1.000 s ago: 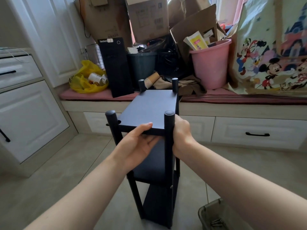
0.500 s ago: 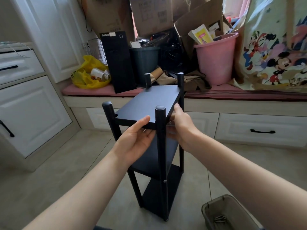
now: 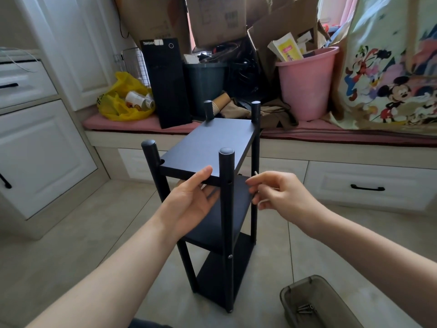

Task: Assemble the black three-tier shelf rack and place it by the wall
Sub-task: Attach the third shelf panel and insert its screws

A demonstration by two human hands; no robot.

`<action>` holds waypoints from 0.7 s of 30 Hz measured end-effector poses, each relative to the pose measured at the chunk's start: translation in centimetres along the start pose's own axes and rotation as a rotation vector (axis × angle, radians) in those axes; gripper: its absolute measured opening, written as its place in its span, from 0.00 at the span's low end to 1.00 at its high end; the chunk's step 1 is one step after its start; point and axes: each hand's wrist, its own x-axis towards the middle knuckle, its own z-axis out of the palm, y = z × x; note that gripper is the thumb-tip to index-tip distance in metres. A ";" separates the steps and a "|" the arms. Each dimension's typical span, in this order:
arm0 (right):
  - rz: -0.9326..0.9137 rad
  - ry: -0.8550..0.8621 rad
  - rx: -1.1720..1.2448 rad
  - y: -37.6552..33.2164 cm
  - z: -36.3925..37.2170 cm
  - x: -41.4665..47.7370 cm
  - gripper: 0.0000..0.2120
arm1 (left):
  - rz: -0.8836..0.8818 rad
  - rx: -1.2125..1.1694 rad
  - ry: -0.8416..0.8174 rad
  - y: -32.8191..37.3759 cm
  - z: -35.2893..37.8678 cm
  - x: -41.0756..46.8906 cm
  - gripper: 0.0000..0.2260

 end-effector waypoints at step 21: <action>-0.222 -0.021 -0.018 -1.4 0.9 -1.5 0.13 | 0.021 -0.020 -0.069 -0.2 -0.2 0.4 0.11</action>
